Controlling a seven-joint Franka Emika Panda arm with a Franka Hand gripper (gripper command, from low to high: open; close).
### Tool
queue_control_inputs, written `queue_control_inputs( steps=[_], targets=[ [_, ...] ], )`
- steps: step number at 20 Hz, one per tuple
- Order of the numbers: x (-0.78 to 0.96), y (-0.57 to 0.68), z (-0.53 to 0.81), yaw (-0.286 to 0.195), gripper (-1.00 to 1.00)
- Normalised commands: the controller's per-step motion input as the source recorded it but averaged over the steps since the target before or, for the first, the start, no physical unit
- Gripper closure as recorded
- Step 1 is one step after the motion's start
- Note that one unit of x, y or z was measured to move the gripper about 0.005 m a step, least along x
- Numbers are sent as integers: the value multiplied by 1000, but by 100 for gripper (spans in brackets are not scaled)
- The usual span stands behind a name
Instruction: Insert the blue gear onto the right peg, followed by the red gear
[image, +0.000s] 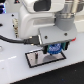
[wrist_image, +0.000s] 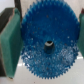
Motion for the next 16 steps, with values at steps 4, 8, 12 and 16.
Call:
queue_control_inputs(
  steps=[4,8,12,16],
  targets=[
    [100,-90,-236,0,100],
    [13,-1,-392,0,100],
    [41,-13,-169,0,100],
    [81,7,-249,0,100]
  ],
)
